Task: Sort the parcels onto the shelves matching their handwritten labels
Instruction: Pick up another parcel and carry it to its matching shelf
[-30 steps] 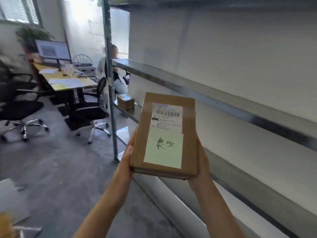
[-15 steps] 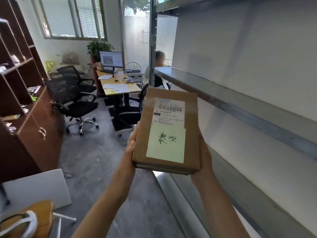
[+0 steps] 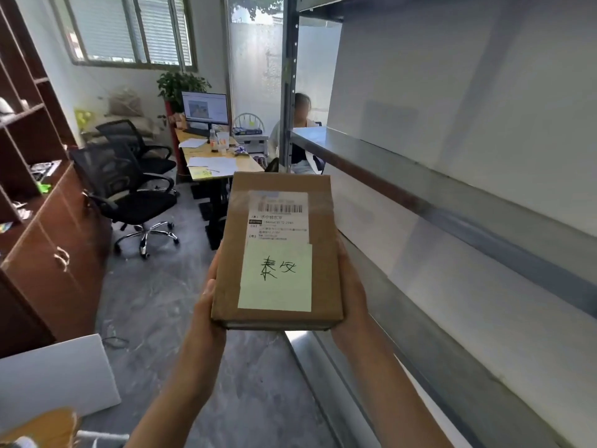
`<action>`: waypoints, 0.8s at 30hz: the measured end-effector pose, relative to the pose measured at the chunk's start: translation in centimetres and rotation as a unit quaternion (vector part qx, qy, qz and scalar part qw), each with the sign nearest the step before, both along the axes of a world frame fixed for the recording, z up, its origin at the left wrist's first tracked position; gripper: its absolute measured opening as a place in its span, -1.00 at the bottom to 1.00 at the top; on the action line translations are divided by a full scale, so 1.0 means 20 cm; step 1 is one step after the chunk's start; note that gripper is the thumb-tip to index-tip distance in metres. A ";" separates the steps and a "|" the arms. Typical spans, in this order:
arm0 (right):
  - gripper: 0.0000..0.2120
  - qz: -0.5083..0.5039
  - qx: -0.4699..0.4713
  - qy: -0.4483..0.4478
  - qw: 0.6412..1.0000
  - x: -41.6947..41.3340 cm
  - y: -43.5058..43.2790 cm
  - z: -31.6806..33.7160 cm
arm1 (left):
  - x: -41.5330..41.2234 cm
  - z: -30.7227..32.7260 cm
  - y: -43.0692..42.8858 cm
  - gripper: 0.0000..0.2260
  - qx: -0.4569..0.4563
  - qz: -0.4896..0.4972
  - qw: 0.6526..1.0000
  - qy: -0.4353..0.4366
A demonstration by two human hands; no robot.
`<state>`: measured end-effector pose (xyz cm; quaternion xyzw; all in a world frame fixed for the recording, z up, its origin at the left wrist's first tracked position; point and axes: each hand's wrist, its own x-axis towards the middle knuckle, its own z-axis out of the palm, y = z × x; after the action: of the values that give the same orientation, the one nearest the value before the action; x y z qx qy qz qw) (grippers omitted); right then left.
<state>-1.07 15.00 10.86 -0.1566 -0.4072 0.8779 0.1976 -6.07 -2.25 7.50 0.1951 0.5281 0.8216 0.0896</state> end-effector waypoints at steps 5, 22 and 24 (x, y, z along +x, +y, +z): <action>-0.65 0.011 0.031 -0.002 0.999 -0.25 -0.05 -0.02 | -0.28 -0.02 -0.07 -0.50 -0.048 -0.041 0.997 0.045; -0.50 -0.051 0.041 -0.029 0.997 -1.10 -0.39 -0.08 | -1.16 0.00 -0.36 -0.27 -0.033 -0.068 0.996 0.040; -0.49 -0.052 0.040 -0.034 0.997 -1.15 -0.39 -0.11 | -1.21 -0.07 -0.37 -0.36 -0.042 -0.073 0.996 0.033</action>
<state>-24.10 7.17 8.61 -0.1992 -0.4393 0.8438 0.2353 -30.24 -9.58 6.17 0.2564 0.5489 0.7832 0.1395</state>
